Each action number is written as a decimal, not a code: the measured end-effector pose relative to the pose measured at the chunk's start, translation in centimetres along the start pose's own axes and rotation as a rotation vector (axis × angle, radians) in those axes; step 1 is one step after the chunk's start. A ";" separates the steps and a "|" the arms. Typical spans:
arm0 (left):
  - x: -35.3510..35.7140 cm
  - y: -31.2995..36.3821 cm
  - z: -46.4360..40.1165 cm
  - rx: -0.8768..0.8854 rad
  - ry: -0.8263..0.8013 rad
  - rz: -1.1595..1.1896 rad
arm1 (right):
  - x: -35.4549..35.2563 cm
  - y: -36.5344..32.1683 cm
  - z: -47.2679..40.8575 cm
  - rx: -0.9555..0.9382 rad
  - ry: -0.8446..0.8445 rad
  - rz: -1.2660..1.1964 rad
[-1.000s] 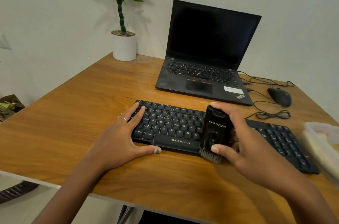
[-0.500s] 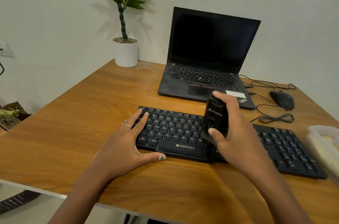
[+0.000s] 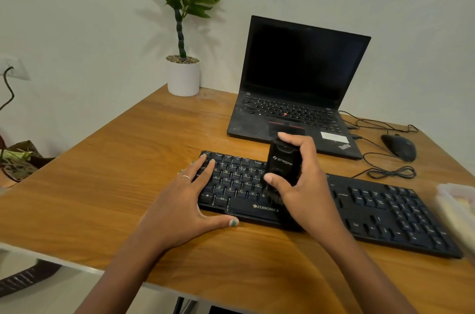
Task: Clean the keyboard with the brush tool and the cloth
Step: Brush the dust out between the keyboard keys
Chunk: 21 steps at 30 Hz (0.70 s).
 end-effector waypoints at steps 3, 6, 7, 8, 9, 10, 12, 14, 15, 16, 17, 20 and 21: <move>0.0 -0.1 0.0 -0.002 -0.001 0.010 | 1.2 -0.4 0.0 -0.045 -0.066 -0.036; 0.1 -0.1 0.0 0.002 0.000 0.008 | 0.1 -0.4 -0.3 -0.039 -0.186 0.036; 0.0 -0.1 0.0 0.003 0.003 0.013 | -0.6 -0.2 -0.5 -0.023 -0.226 0.079; 0.0 -0.1 0.0 0.001 0.004 0.016 | -1.3 0.0 -0.6 -0.007 -0.249 0.119; 0.0 -0.1 0.0 0.000 0.003 0.017 | -1.7 0.1 -0.7 0.002 -0.251 0.143; 0.1 -0.1 0.0 0.000 0.003 0.017 | -1.9 0.2 -0.8 -0.001 -0.235 0.147; 0.1 -0.1 -0.1 0.002 0.006 0.015 | -1.0 -0.2 -0.6 -0.039 -0.176 0.110; 0.1 -0.1 -0.1 0.002 0.008 0.016 | 0.7 -0.5 -0.1 -0.095 -0.119 0.059; 0.1 -0.1 0.0 0.003 0.010 0.016 | 1.4 -0.6 0.1 -0.122 -0.093 0.038; 0.1 -0.1 0.0 0.002 0.011 0.015 | 1.7 -0.5 0.3 -0.133 -0.070 0.020; 0.1 -0.1 0.0 0.001 0.012 0.012 | 1.5 -0.4 0.4 -0.126 -0.060 0.007; 0.1 -0.1 0.0 -0.006 0.006 0.006 | -0.6 0.1 0.2 -0.052 -0.126 0.040; 0.0 -0.1 0.0 -0.007 0.006 0.004 | -1.3 0.3 0.1 -0.030 -0.147 0.065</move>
Point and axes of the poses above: each hand's wrist, its own z-axis away from the middle knuckle, its own x-axis out of the palm, y = z × x, the point moved 4 cm from there along -z, towards the middle knuckle, and after that the axes turned 1 degree about z, right-handed, at the moved point
